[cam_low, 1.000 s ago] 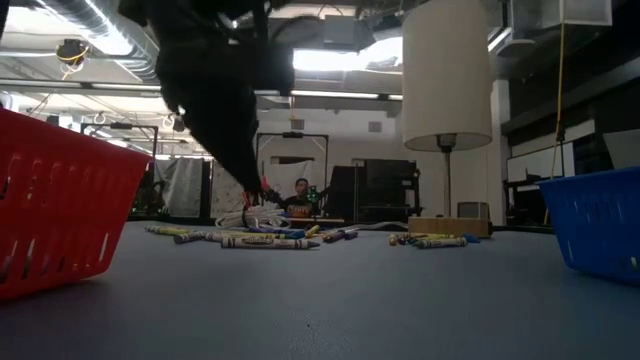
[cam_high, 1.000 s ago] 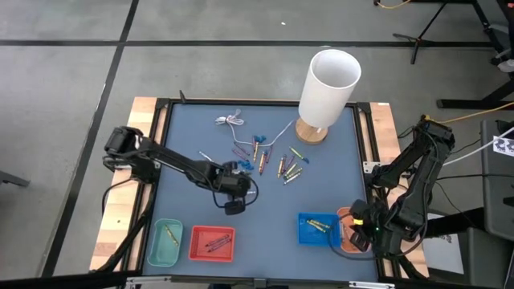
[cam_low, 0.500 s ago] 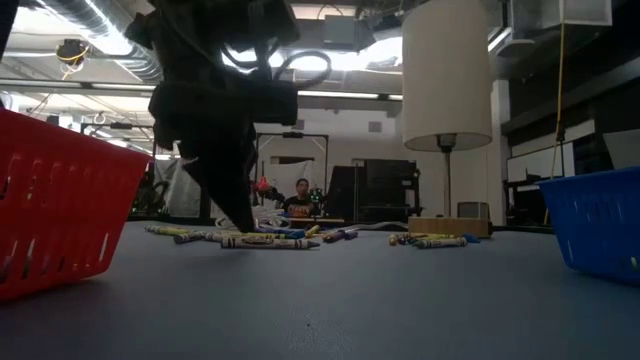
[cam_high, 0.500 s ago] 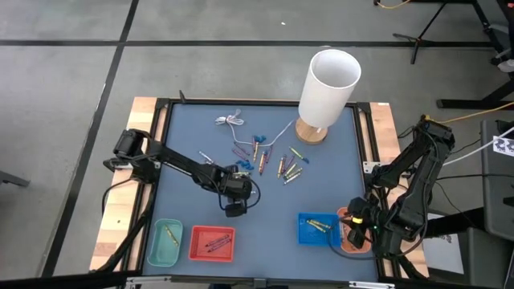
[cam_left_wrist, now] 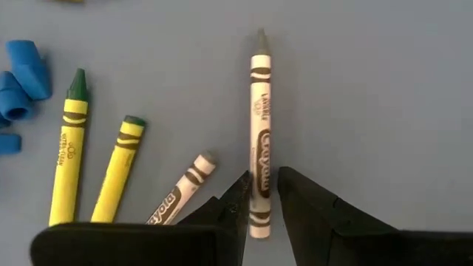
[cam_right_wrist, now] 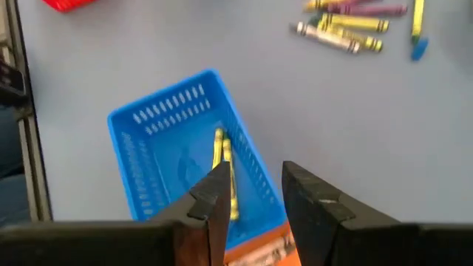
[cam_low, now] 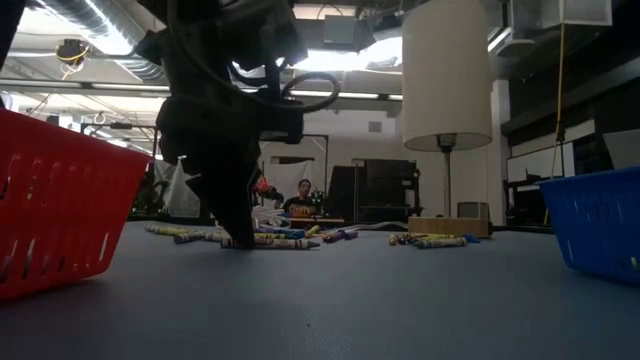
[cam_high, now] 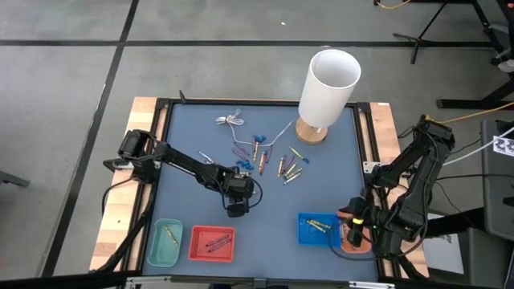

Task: Sort crayons
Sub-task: Put the gray crayon into the orange bin

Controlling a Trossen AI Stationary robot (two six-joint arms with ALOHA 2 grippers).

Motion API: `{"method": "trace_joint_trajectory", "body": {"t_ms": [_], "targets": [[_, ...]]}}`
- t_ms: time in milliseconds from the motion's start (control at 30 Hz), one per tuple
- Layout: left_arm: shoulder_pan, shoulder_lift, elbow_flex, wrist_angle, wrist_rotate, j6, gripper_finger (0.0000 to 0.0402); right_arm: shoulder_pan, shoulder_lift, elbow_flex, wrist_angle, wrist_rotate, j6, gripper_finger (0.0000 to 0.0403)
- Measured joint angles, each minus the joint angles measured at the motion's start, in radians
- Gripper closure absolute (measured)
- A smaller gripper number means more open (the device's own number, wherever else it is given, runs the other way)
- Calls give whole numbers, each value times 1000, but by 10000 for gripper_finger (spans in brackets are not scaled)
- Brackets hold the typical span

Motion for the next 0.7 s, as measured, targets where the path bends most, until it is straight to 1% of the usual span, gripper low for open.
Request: {"method": "trace_joint_trajectory", "body": {"t_ms": [67, 133, 300, 400, 633, 700], "targets": [[0, 0, 0, 1, 2, 0, 334, -13, 0, 0, 4, 40, -30, 283], [0, 0, 0, 1, 3, 0, 344, -36, 0, 0, 7, 58, -69, 283], [0, 0, 0, 4, 3, 0, 381, -136, 0, 0, 60, 57, -242, 283], [0, 0, 0, 4, 0, 0, 395, -204, 0, 0, 112, 55, -390, 283], [0, 2, -2, 39, -1, 0, 393, -353, 0, 0, 285, 51, -772, 283], [0, 3, -3, 69, -1, 1, 394, -392, 0, 0, 335, 29, -870, 283]]}}
